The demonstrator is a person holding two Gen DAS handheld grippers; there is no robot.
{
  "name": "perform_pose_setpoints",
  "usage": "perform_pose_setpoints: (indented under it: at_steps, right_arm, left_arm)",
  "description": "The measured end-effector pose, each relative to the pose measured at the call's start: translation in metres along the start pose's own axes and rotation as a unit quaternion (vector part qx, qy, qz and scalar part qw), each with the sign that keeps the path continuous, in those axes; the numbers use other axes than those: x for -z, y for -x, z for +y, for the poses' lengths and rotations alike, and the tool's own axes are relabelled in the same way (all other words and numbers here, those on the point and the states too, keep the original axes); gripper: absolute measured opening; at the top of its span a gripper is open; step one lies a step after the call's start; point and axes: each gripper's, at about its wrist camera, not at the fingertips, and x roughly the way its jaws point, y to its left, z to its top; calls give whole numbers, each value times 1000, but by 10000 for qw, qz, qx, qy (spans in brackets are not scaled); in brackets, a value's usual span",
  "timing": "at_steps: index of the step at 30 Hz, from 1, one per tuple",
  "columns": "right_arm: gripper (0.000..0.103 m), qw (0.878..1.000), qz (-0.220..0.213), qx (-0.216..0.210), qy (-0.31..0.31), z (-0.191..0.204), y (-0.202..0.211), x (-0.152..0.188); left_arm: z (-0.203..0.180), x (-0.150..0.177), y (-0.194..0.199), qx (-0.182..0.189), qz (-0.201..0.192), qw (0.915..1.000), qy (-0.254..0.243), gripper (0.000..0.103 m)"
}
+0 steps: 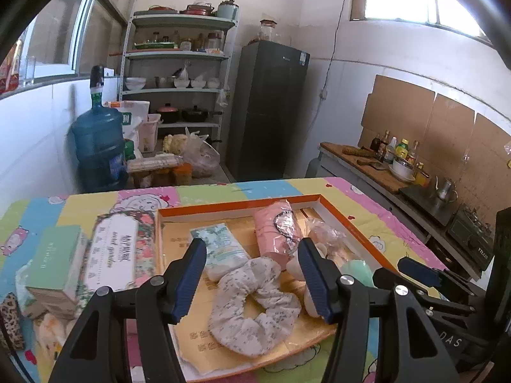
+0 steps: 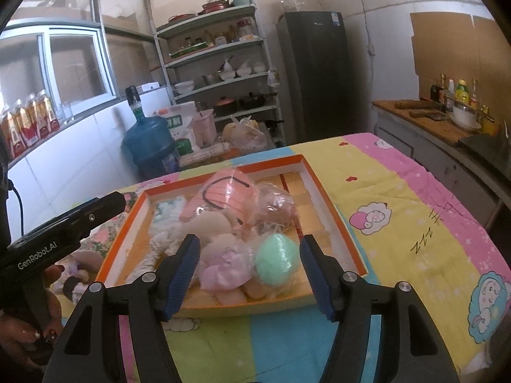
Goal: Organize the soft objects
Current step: 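Withdraw both open grippers from the box, then move the left gripper to the leopard-print cloth while the right moves to the yellow snack bag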
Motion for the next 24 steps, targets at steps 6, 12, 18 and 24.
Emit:
perform_pose_setpoints:
  at_steps: [6, 12, 18, 24]
  right_arm:
    - [67, 9999, -64, -56, 79, 16, 12, 3]
    - [67, 9997, -98, -122, 173, 34, 20, 6]
    - [67, 9992, -155, -203, 311, 55, 28, 9]
    - [67, 9984, -178, -331, 425, 78, 32, 13]
  left_arm:
    - [5, 3, 20, -120, -125, 9998, -43, 59]
    - [13, 7, 41, -275, -252, 9993, -93, 59]
    - [26, 13, 63, -428, -347, 9985, -40, 59]
    - [43, 18, 80, -662, -389, 9970, -33, 59]
